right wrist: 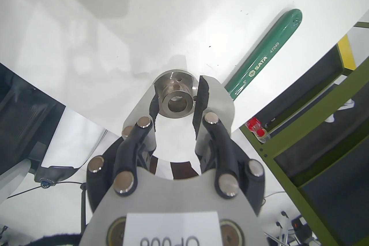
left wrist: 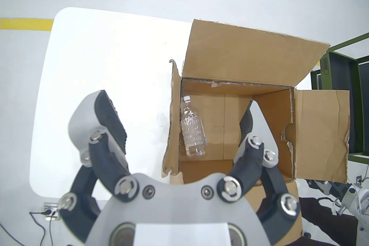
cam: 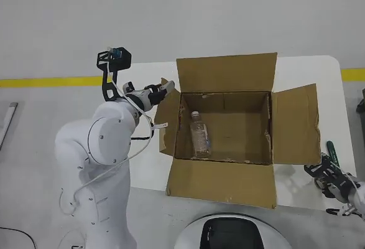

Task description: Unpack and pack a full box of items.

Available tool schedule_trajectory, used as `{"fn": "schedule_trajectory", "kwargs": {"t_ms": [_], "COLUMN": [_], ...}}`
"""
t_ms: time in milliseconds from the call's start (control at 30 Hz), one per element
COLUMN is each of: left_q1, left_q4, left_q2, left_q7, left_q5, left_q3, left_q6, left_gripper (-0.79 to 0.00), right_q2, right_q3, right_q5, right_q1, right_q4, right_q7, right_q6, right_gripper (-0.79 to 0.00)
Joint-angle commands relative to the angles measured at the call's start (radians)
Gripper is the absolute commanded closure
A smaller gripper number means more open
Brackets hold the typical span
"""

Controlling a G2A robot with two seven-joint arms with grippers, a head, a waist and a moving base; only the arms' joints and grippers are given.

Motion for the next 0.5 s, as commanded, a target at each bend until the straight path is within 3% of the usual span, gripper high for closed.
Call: {"fn": "schedule_trajectory", "kwargs": {"t_ms": [0,467], "left_q1": [0.000,0.000], "left_q4": [0.000,0.000], "left_q2": [0.000,0.000], "left_q7": [0.000,0.000], "left_q5": [0.000,0.000], "left_q3": [0.000,0.000], "left_q6": [0.000,0.000], "left_gripper": [-0.785,-0.785], "right_q2": [0.002,0.014], "right_q3": [-0.001,-0.010], "right_q5": [0.001,-0.002], "right_q1": [-0.001,-0.009], "right_q4": [0.003,0.030], "right_q7": [0.000,-0.022], "right_q6": [0.001,0.010], "right_gripper": [-0.302,-0.277]}}
